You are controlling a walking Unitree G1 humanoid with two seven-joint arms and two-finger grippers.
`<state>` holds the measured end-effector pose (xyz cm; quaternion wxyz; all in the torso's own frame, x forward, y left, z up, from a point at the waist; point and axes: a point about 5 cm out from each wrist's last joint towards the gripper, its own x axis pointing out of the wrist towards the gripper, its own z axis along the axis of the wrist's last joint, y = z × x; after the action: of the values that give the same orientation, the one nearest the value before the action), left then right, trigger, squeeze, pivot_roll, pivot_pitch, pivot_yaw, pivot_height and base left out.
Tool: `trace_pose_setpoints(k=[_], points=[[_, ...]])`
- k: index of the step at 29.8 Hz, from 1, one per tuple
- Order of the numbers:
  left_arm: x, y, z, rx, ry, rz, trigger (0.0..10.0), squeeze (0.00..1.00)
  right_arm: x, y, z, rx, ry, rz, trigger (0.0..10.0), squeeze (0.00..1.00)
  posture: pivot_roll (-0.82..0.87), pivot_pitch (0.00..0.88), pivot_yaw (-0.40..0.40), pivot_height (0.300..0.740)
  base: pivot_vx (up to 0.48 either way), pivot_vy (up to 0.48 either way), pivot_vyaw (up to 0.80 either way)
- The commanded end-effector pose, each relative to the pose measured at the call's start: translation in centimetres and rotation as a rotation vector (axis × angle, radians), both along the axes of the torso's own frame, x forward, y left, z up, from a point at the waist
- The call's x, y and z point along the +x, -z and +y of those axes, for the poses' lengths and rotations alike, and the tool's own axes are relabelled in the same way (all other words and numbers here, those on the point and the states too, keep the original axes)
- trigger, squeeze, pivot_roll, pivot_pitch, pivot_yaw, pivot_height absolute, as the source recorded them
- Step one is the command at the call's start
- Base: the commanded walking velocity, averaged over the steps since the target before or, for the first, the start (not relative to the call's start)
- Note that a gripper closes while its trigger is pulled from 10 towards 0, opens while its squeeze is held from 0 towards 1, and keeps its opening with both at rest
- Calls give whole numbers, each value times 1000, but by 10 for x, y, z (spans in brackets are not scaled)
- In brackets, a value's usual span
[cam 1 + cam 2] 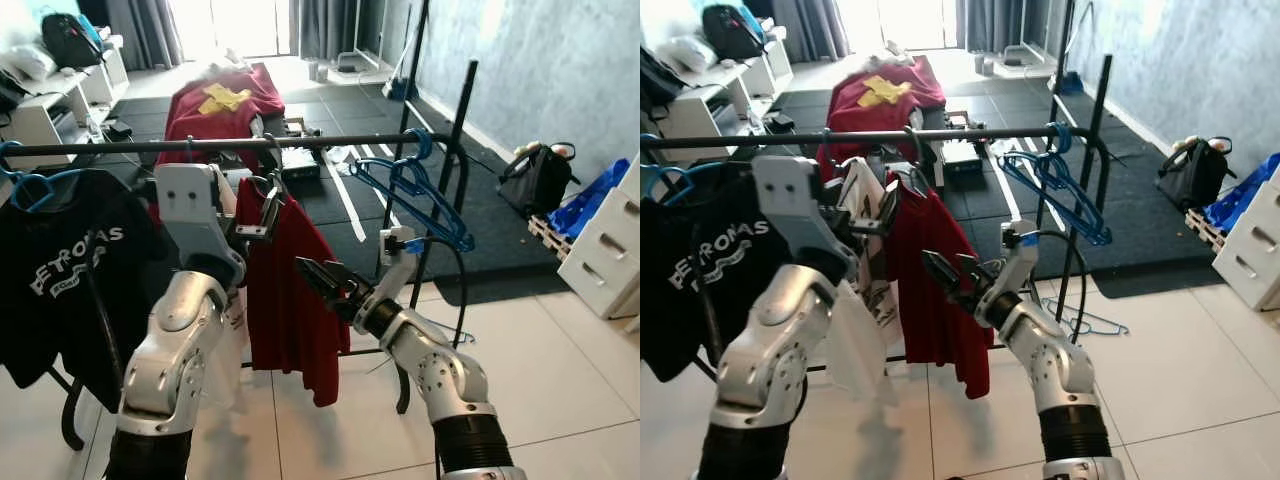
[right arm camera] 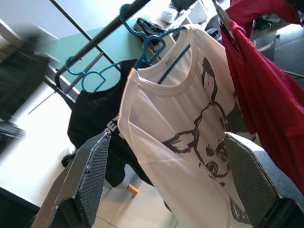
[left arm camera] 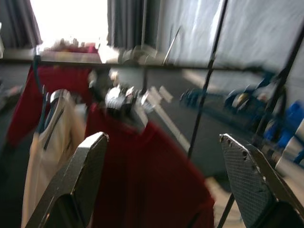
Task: Hang hanger
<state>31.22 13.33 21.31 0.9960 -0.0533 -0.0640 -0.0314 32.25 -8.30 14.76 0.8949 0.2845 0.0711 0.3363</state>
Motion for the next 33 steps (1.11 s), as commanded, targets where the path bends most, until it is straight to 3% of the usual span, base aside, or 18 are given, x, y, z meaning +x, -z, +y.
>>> trace_pose_setpoints(k=[1,2,6,7,8,9,13,15,16,18,19,33], points=[[2,2,7,16,-35,23,10000,0,-1,2,4,0,-7,11,10000,0,-92,0,-1,740,0,0,0],[8,12,9,34,-57,80,10000,0,-1,2,4,1,-7,11,10000,0,-96,0,0,740,0,0,0],[13,21,13,53,-87,126,10000,0,-2,2,4,3,-8,11,10000,0,-101,0,3,740,0,0,0],[19,30,22,71,-137,161,10000,106,-1,2,5,4,-7,10,10000,0,-112,0,10,740,0,0,0],[19,30,22,71,-137,161,10000,106,-1,2,5,4,-7,10,10000,0,-112,0,10,740,0,0,0],[24,37,34,92,-187,192,10000,1000,-1,2,6,4,-6,9,10000,0,-117,0,12,740,0,0,0],[28,43,53,96,-253,217,10000,1000,-2,2,5,4,-3,7,10000,0,-126,0,16,740,0,0,0],[28,43,53,96,-253,217,10000,1000,-2,2,5,4,-3,7,10000,0,-126,0,16,740,0,0,0],[30,44,57,102,-252,221,10000,157,-2,2,4,4,-1,7,10000,0,-129,0,16,740,0,-480,0],[30,44,57,102,-252,221,10000,157,-2,2,4,4,-1,7,10000,0,-129,0,16,740,0,-480,0],[31,43,60,91,-250,217,10000,0,-3,2,3,3,0,7,10000,0,-131,0,15,740,0,0,0],[48,34,61,52,-220,176,10000,0,-6,2,5,-2,-13,12,10000,0,-145,0,10,740,0,0,0]])
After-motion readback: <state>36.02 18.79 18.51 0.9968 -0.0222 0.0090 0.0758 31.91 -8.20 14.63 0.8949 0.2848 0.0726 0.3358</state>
